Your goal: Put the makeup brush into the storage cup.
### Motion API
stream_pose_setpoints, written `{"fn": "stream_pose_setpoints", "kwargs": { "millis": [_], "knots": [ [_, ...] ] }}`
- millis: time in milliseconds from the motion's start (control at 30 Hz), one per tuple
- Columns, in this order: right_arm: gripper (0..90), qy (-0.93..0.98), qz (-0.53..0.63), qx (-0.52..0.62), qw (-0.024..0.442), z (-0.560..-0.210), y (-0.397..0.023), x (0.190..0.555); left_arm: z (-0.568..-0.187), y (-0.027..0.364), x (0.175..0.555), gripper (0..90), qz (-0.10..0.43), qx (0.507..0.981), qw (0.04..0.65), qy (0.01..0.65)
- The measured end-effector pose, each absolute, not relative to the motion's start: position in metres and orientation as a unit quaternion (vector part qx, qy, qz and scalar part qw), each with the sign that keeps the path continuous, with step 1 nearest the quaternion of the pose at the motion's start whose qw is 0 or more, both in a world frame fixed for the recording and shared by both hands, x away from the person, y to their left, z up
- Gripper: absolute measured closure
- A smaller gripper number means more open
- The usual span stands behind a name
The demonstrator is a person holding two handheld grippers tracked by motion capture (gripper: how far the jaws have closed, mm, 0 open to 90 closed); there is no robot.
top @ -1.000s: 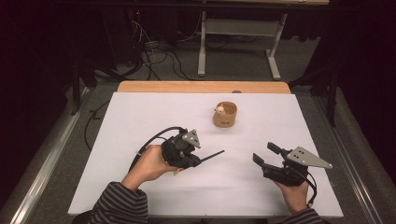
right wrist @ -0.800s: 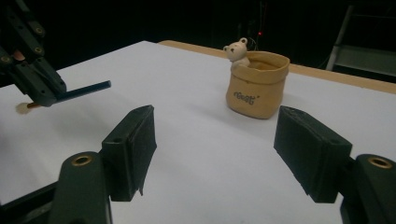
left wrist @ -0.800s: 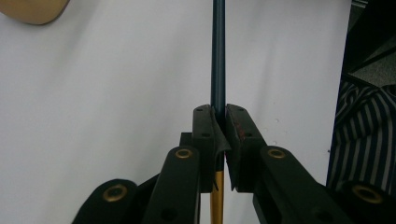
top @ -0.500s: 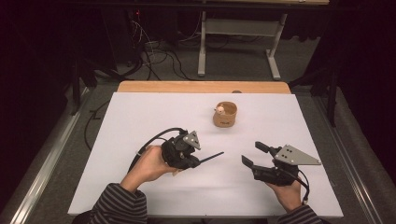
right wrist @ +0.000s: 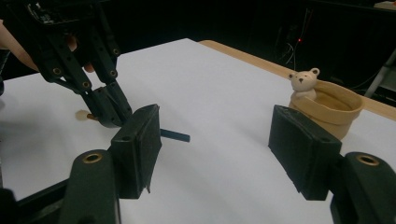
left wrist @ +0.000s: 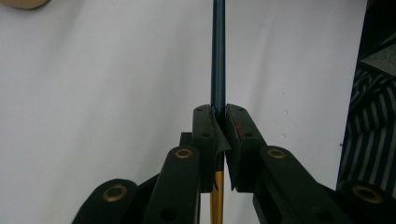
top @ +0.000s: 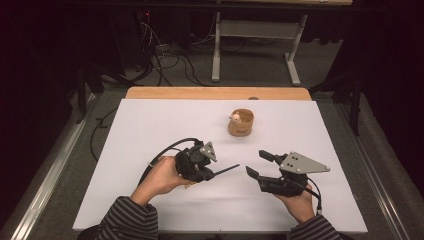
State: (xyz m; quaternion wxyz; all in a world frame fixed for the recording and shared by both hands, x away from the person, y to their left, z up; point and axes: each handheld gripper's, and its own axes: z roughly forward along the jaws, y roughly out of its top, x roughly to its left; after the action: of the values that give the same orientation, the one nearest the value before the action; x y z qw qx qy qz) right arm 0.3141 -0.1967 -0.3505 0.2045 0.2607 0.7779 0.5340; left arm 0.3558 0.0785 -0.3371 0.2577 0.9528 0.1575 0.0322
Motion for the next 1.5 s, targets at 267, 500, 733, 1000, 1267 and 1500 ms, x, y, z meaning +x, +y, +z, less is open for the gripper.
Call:
{"fn": "stream_pose_setpoints", "kwargs": {
  "millis": [267,500,733,1000,1267,1500],
  "knots": [
    [38.2,0.790,0.525,0.242,0.203,-0.350,-0.185,0.317,-0.340,0.077,0.357,82.9,0.031,0.955,0.251,0.158],
    [42.0,0.806,0.512,0.216,0.205,-0.351,-0.173,0.317,-0.343,0.077,0.358,82.9,0.028,0.956,0.246,0.160],
    [44.4,0.819,0.502,0.195,0.200,-0.351,-0.160,0.320,-0.342,0.077,0.357,82.9,0.029,0.955,0.249,0.158],
    [45.5,0.839,0.479,0.174,0.190,-0.356,-0.145,0.326,-0.341,0.077,0.356,83.0,0.030,0.955,0.251,0.155],
    [45.5,0.847,0.469,0.167,0.189,-0.360,-0.139,0.331,-0.342,0.077,0.358,82.9,0.026,0.955,0.250,0.155],
    [45.4,0.853,0.459,0.165,0.188,-0.360,-0.135,0.329,-0.338,0.076,0.355,82.9,0.030,0.954,0.256,0.152]
  ]
}}
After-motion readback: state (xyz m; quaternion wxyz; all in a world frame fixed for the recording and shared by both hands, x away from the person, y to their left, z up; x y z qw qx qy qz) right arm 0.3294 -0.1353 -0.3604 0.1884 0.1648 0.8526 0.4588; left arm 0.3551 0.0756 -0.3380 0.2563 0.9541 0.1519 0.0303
